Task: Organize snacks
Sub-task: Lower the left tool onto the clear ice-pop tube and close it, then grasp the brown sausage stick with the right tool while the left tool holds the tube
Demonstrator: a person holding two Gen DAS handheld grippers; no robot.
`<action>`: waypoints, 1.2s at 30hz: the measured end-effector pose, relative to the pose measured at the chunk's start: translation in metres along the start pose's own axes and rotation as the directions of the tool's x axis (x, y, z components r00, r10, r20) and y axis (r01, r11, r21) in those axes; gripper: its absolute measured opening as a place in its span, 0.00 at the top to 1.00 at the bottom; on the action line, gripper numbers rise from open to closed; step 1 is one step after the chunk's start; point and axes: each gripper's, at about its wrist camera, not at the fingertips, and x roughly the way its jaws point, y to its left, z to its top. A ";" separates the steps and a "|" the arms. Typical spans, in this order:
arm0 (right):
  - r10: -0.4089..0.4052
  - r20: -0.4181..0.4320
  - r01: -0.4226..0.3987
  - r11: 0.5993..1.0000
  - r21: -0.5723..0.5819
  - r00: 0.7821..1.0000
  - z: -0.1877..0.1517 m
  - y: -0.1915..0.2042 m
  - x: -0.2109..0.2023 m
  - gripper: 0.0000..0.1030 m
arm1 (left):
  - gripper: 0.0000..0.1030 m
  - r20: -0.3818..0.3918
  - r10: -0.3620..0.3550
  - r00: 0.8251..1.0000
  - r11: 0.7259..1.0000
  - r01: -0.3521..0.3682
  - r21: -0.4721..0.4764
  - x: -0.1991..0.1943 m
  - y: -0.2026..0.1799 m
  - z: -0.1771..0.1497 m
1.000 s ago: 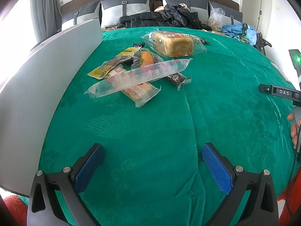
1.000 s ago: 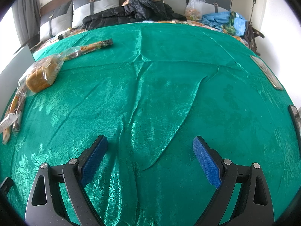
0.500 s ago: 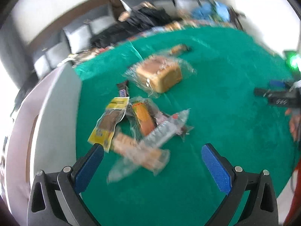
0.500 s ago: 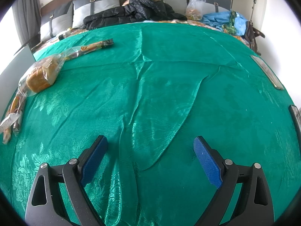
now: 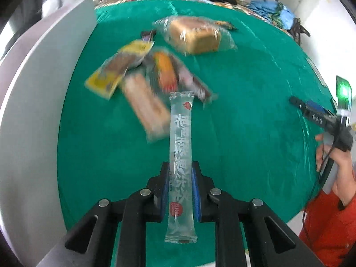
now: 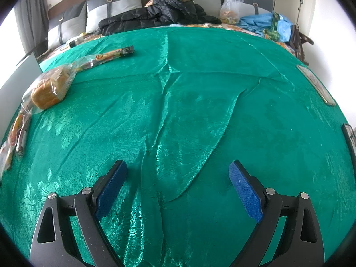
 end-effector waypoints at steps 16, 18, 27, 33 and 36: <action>-0.001 0.000 0.001 1.000 0.000 1.000 0.000 0.000 0.000 0.08 | 0.83 0.178 0.177 0.968 0.983 -0.166 -0.080 0.002 -0.005 -0.040; 0.000 0.000 0.000 1.000 0.001 1.000 0.000 0.000 0.000 0.08 | 0.83 0.192 0.190 0.963 0.977 -0.167 -0.133 -0.001 0.006 -0.040; 0.298 -0.067 -0.305 0.941 -0.150 0.952 0.005 0.085 -0.025 0.11 | 0.83 0.220 0.201 0.955 0.965 -0.154 -0.213 0.000 0.033 -0.038; 0.311 -0.180 -0.359 0.807 -0.469 0.933 0.030 0.227 -0.015 0.46 | 0.83 0.230 0.201 0.952 0.969 -0.159 -0.187 0.000 0.035 -0.039; 0.276 -0.253 -0.367 0.801 -0.472 0.927 0.035 0.247 0.008 0.76 | 0.83 0.230 0.195 0.954 0.971 -0.154 -0.186 -0.002 0.036 -0.042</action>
